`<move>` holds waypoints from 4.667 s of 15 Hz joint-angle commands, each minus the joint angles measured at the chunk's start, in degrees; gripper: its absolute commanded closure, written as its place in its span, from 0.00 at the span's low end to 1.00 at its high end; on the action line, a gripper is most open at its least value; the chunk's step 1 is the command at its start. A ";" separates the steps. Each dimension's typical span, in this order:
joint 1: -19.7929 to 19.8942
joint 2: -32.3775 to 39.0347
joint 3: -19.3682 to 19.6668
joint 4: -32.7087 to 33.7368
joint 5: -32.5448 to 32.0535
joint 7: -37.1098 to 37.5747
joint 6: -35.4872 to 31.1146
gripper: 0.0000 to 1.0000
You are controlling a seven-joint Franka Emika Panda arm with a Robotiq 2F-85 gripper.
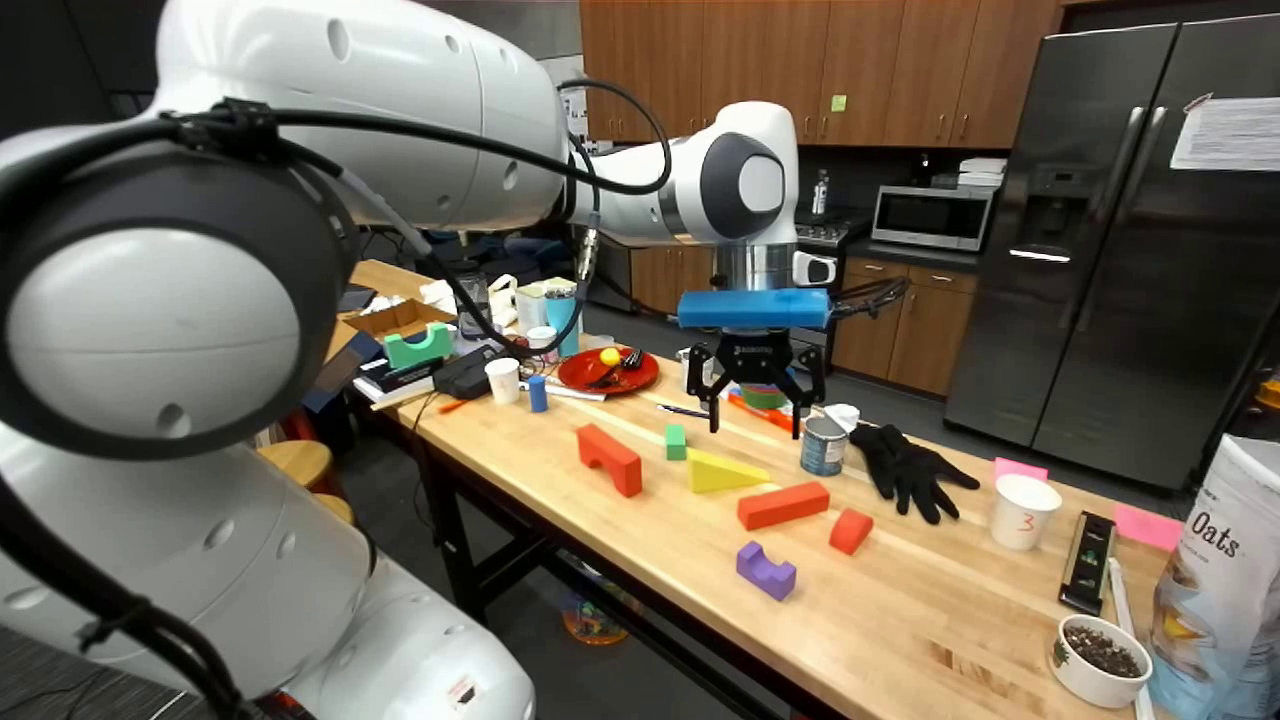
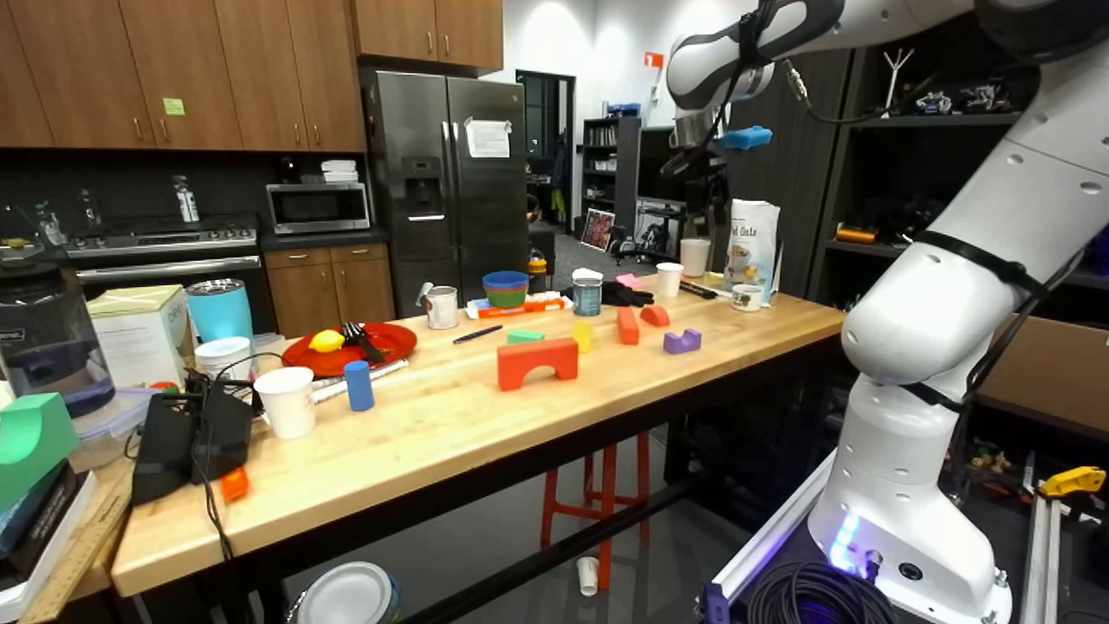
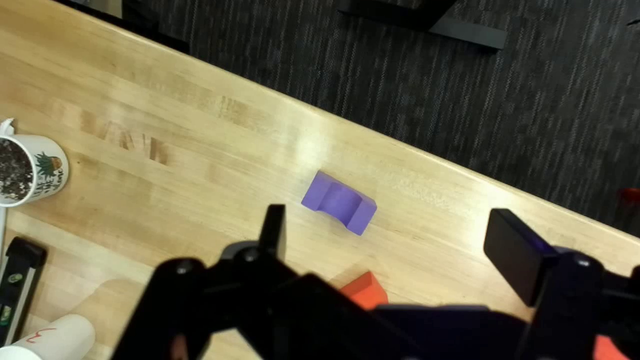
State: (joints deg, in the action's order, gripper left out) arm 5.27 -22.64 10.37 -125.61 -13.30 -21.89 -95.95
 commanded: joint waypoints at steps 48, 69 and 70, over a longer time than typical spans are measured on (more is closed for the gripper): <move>-2.44 17.27 5.84 -7.78 17.78 -32.03 -51.72 0.00; 3.40 20.72 2.12 -3.83 10.05 -22.77 -29.02 0.00; 3.45 20.20 2.12 -3.11 5.09 -20.31 -26.18 0.00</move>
State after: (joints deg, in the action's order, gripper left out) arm 7.40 -0.92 13.61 -129.92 2.39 -47.75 -124.87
